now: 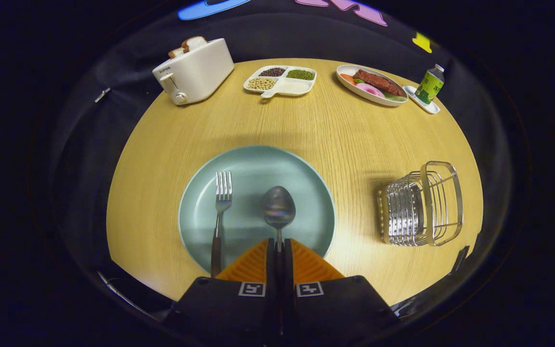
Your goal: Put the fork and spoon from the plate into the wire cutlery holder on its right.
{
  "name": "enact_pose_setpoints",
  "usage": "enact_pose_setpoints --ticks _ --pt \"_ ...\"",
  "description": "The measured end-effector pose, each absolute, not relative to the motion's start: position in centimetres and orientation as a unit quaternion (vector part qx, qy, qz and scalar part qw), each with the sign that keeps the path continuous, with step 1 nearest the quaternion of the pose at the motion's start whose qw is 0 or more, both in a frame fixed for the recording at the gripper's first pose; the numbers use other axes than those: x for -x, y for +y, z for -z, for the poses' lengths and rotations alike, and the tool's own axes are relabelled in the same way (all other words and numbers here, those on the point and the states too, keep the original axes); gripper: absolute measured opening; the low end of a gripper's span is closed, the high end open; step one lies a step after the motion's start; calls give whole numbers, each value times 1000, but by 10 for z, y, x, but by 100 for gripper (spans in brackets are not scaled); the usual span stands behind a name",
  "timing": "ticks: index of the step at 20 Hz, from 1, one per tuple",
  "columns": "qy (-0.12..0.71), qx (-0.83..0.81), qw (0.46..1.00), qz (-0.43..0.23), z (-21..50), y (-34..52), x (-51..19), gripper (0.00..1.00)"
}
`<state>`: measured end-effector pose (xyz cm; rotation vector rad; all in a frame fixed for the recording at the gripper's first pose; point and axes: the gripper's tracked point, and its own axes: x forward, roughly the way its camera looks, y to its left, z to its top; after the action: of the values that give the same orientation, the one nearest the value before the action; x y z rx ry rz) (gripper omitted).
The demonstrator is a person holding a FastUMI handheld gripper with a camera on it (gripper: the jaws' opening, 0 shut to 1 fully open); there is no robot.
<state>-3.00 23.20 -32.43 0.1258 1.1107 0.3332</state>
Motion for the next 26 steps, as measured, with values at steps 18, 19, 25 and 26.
enact_pose_setpoints --ticks 18,19,25,26 --pt "542 25 810 -223 237 54 16 8" --pt "556 35 799 -228 244 48 18 8" --pt "631 92 739 -219 289 33 13 8" --pt "640 94 731 -216 296 36 11 8"
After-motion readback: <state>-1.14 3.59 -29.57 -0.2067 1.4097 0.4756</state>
